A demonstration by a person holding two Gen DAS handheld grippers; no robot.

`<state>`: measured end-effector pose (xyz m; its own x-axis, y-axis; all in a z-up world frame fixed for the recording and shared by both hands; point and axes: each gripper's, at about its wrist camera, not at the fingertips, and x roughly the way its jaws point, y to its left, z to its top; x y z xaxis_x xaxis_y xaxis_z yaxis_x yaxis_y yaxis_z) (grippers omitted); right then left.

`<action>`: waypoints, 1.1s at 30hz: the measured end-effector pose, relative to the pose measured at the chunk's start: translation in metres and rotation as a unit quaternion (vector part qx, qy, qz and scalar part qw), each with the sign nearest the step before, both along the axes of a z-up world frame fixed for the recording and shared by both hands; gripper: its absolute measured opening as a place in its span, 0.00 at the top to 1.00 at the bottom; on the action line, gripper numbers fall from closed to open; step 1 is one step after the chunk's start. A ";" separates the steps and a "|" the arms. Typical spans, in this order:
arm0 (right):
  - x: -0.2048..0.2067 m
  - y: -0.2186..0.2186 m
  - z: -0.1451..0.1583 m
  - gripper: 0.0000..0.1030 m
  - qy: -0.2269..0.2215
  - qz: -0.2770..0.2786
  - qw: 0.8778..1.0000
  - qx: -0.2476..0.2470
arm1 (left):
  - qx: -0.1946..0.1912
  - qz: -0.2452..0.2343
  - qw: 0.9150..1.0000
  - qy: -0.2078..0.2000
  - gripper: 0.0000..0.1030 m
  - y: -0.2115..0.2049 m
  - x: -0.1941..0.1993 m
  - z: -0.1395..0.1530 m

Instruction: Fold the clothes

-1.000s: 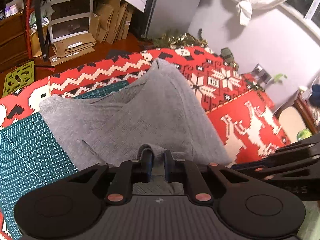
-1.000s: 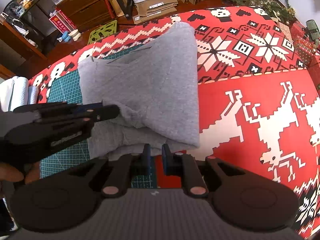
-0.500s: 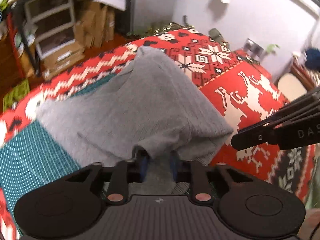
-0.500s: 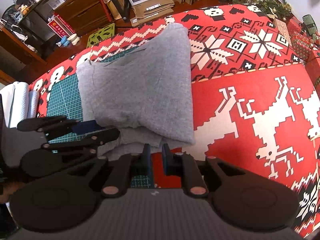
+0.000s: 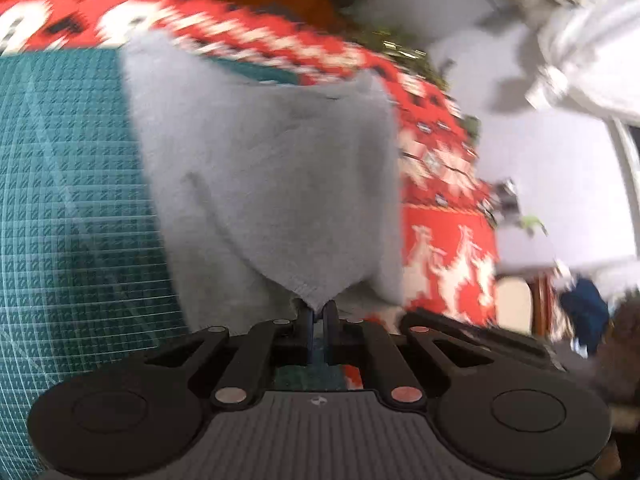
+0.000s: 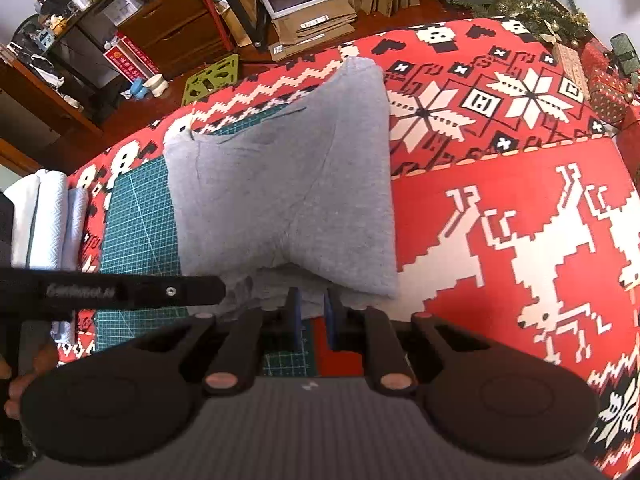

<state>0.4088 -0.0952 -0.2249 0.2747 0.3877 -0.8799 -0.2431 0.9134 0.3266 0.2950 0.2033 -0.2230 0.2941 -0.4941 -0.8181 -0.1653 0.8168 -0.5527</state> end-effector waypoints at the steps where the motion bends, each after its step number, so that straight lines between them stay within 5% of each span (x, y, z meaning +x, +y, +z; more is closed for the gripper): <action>1: 0.000 0.001 -0.001 0.86 0.001 0.001 1.000 0.001 | 0.003 0.002 1.000 -0.002 0.93 0.000 -0.001 -0.001; 8: 0.001 0.011 -0.008 0.85 0.008 0.012 1.000 0.016 | 0.018 0.007 1.000 -0.014 0.84 -0.004 -0.009 -0.006; 12: 0.003 0.014 -0.012 0.85 0.016 0.000 1.000 0.026 | 0.045 -0.033 0.998 -0.043 0.77 -0.014 -0.016 -0.004; 14: 0.002 0.014 -0.013 0.85 0.018 0.001 1.000 0.026 | 0.065 -0.061 0.994 -0.060 0.83 -0.023 -0.019 -0.002; 16: 0.002 0.015 -0.012 0.85 0.019 0.004 1.000 0.024 | 0.065 -0.080 0.992 -0.077 1.00 -0.027 -0.022 0.002; 31: 0.009 0.012 -0.005 0.85 0.013 -0.001 1.000 0.023 | 0.131 0.018 0.984 -0.116 0.80 0.013 0.011 0.027; 33: 0.010 0.013 -0.006 0.85 0.013 -0.002 1.000 0.023 | 0.163 -0.001 0.979 -0.120 0.80 0.009 0.021 0.023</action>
